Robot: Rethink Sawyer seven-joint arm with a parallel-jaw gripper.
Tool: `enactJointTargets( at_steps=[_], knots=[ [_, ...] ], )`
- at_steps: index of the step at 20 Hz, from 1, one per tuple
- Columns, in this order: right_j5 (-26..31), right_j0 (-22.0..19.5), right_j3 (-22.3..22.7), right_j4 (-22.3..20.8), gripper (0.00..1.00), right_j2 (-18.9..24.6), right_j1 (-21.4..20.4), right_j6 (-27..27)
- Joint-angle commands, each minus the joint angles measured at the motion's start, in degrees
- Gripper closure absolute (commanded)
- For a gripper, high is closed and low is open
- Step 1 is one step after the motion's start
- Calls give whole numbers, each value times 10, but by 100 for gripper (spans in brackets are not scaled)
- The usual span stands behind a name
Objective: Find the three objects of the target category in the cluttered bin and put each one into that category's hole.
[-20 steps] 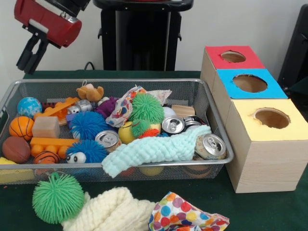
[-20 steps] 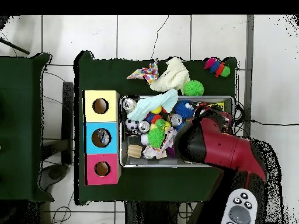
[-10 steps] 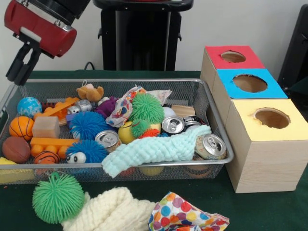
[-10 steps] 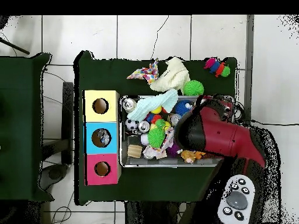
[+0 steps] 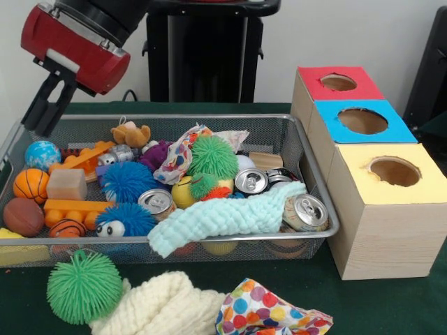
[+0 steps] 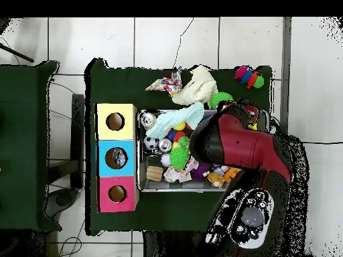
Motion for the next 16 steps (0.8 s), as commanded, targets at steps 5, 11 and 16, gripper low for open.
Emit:
enactJointTargets(
  at_steps=[5, 11, 16],
  knots=[
    [0, 1, 28, 6, 100, 11, 13, 85],
    [-51, 18, 57, 2, 100, -13, 20, 108],
    [-48, 3, 57, -9, 100, 8, 7, 83]
  ],
)
